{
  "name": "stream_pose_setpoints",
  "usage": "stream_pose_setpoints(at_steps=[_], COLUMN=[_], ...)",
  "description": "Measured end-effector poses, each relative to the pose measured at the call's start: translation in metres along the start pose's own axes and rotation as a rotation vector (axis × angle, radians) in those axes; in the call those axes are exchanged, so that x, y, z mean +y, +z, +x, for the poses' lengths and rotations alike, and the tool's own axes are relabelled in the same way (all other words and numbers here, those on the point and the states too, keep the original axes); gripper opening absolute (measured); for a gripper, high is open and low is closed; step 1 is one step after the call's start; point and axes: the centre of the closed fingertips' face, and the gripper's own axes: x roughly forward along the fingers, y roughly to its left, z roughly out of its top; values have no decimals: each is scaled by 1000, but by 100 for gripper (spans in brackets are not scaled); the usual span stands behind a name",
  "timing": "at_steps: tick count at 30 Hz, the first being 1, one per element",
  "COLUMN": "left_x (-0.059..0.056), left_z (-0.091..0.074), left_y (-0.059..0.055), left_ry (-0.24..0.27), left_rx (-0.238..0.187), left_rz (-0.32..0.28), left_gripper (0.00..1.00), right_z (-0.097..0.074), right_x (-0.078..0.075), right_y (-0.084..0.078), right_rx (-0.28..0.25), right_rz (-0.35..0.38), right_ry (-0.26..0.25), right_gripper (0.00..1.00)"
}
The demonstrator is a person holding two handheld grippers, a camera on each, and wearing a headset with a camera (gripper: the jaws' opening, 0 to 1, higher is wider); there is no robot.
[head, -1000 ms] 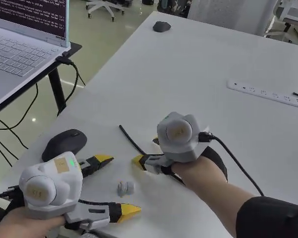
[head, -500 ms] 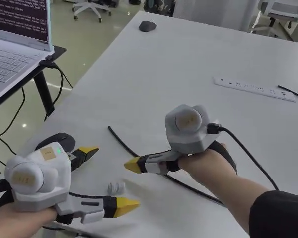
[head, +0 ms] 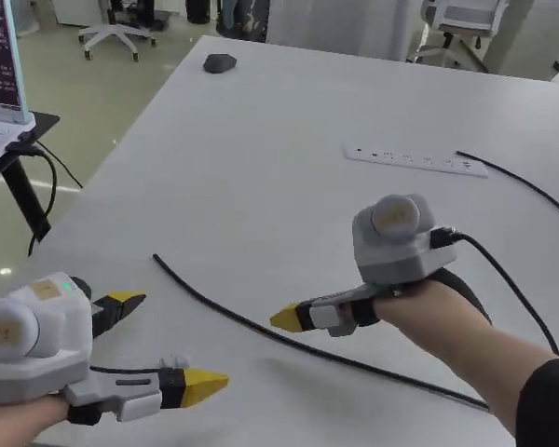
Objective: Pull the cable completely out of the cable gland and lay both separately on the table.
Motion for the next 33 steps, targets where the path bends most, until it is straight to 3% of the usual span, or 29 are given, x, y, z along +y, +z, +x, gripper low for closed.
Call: stream_pose_setpoints(at_steps=[1,2,3,4,6,10,11,12,13,14,15,17,18,20,23,27,33], left_x=[-2,-3,-4,-5,-10,-18,-19,-15,-18,-23,-25,-25,-24,-24,-26,-28,-33], left_z=[0,-1,-2,-2,-1,-1,-1,-4,-5,-5,-4,-1,-1,-4,-8,-12,-13], left_y=[3,16,19,16,16,14,15,10,13,15,15,11,11,13,20,17,16], left_ry=[-8,-9,-4,12,3,16,23,55,57,43,38,47,56,75,87,105,119], left_rx=[-5,-63,-75,-37,-14,48,51,94,89,77,79,103,109,112,99,126,151], left_rz=[-52,-49,-16,2,30,79,76,61,64,61,36,17,24,40,34,53,61], left_gripper=[99,99,99,99,99,99,95,84,76,73,79,98,99,99,99,99,99], right_z=[-6,-18,-25,-33,-55,-96,-106,-109,-118,-125,-132,-140,-143,-149,-156,-161,-160], right_x=[-5,-13,-18,-23,-37,-53,-58,-59,-66,-74,-78,-80,-79,-79,-79,-76,-73], right_y=[-6,-14,-15,-20,-28,-52,-59,-62,-69,-77,-88,-102,-103,-111,-118,-114,-107], right_rx=[16,24,11,17,3,-1,-10,-10,-23,-16,-13,-26,-52,-82,-98,-146,-175], right_rz=[34,73,71,62,45,89,98,97,57,63,61,125,162,223,226,247,234], right_ry=[6,4,4,1,-37,-61,-72,-78,-110,-157,-171,-165,-149,-132,-128,-101,-78], right_gripper=[99,99,99,99,99,99,99,99,99,99,99,99,99,99,99,99,99])
